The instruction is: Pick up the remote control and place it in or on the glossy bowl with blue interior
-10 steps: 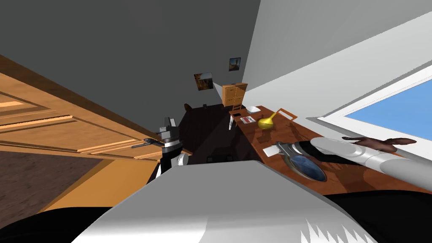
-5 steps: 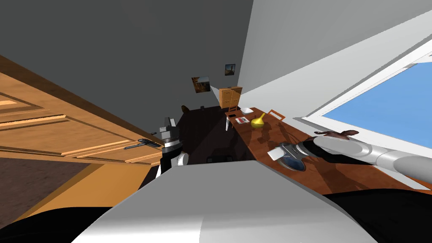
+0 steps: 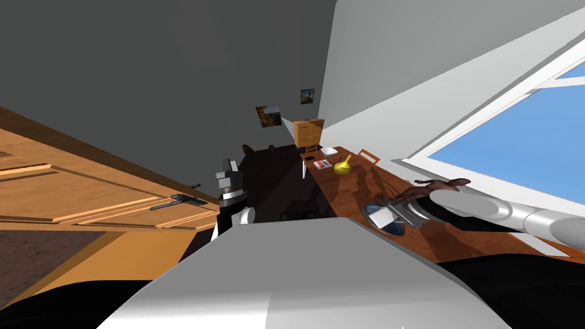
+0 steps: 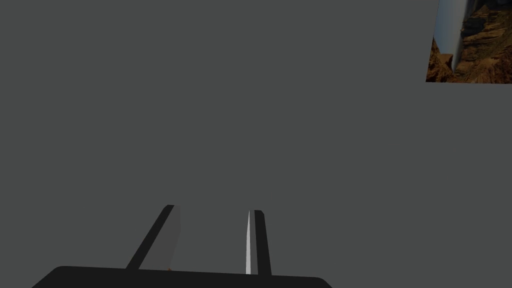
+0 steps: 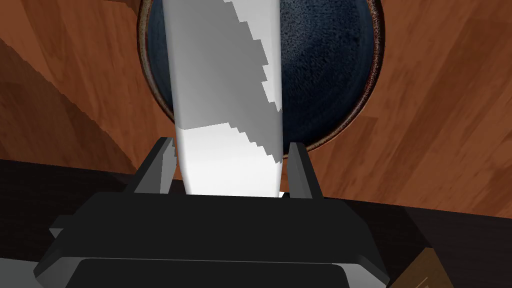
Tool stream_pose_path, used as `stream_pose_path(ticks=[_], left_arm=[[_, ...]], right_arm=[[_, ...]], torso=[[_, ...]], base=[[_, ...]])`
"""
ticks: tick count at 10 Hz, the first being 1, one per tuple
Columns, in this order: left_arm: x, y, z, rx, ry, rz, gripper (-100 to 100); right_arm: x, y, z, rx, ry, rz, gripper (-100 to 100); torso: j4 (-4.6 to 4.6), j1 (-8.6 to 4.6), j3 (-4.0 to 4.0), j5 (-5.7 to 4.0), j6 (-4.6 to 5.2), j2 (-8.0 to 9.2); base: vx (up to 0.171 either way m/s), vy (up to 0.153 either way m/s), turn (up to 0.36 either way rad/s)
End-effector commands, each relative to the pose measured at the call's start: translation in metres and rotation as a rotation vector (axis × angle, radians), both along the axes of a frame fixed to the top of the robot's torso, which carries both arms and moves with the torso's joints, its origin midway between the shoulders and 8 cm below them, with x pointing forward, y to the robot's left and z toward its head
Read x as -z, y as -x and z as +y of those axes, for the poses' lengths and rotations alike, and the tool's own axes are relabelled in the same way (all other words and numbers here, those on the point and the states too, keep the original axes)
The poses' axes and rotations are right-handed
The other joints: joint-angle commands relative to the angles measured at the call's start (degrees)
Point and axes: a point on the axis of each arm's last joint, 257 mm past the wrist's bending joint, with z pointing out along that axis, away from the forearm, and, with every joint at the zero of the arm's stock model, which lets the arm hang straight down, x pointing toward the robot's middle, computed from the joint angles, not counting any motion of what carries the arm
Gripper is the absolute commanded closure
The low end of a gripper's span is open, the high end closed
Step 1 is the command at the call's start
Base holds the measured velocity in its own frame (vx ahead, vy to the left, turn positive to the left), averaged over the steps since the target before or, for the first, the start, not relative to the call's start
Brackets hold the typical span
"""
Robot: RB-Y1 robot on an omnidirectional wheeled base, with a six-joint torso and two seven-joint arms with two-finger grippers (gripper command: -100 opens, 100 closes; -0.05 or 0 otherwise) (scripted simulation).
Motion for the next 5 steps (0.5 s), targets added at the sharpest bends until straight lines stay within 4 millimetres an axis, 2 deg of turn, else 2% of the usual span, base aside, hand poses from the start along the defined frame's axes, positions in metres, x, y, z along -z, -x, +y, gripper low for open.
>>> stream_pose_path(ticks=[1, 2, 3, 5], left_arm=[[0.0, 0.0, 0.0, 0.0, 0.0, 0.0, 0], [0.0, 0.0, 0.0, 0.0, 0.0, 0.0, 0], [0.0, 0.0, 0.0, 0.0, 0.0, 0.0, 0], [0.0, 0.0, -0.0001, 0.0, 0.0, 0.0, 0]], right_arm=[[0.0032, 0.0132, -0.0018, 0.015, 0.009, 0.031, 100], [0.0015, 0.0082, -0.0018, 0.007, 0.006, 0.021, 100], [0.0017, 0.0098, -0.0024, 0.01, 0.008, 0.025, -100], [0.0017, 0.0097, -0.0024, 0.01, 0.008, 0.025, -100]], torso=[[0.0, 0.0, 0.0, 0.0, 0.0, 0.0], [-0.01, -0.02, -0.05, -0.02, -0.04, -0.08], [0.02, 0.26, 0.0, 0.0, -0.1, 0.01], [0.05, 0.56, 0.09, 0.09, -0.1, 0.14]], base=[[0.083, -0.146, -0.053], [0.033, -0.062, -0.007], [0.005, -0.014, 0.003], [0.001, -0.003, 0.0]])
